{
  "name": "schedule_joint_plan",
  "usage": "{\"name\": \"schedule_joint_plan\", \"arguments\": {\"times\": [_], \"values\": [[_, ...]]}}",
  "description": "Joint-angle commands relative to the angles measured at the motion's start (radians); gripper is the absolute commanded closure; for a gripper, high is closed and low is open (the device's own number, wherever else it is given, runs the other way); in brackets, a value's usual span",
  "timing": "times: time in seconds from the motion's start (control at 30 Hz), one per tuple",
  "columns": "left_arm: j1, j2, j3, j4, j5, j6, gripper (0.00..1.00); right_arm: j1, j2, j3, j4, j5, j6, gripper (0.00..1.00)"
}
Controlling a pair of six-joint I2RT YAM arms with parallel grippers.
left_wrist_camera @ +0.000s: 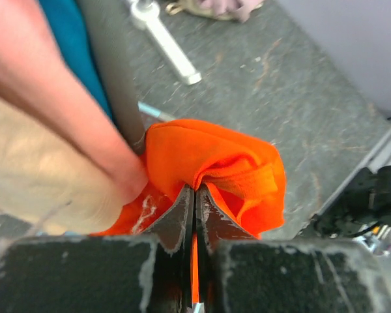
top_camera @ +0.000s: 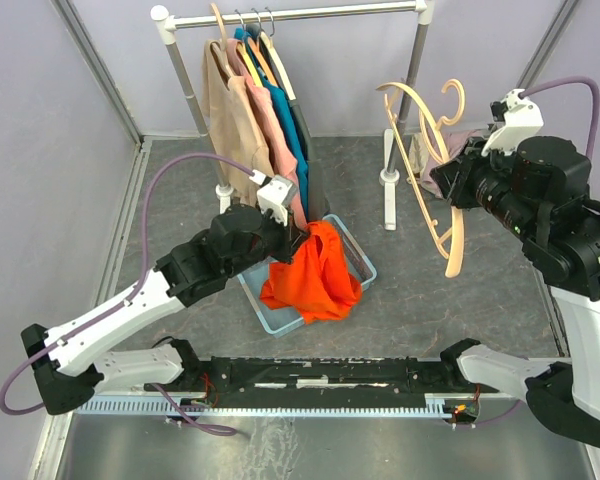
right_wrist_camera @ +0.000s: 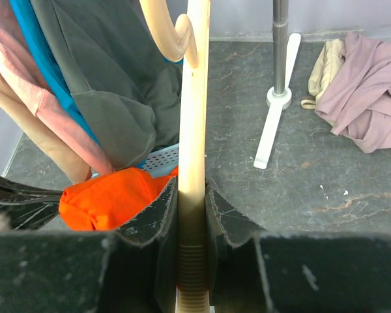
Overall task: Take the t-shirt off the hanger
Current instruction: Place the T-shirt in the bin.
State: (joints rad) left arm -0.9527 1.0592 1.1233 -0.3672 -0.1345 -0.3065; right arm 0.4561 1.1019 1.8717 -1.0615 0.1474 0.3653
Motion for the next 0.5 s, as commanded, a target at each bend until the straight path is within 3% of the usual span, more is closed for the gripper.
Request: {"name": "schedule_joint_plan", "arguments": {"times": [0.0,0.47], "values": [[-0.009,-0.023,-0.052,-0.050,-0.145,-0.031,0.97,-0.001,0.011,-0.004,0.073,-0.017,0.012,0.99],[-0.009,-0.020,-0.275,-0.093,-0.208,-0.129,0.97,-0.001,0.097,-0.002,0.155,-0.048,0.016,0.99]]}}
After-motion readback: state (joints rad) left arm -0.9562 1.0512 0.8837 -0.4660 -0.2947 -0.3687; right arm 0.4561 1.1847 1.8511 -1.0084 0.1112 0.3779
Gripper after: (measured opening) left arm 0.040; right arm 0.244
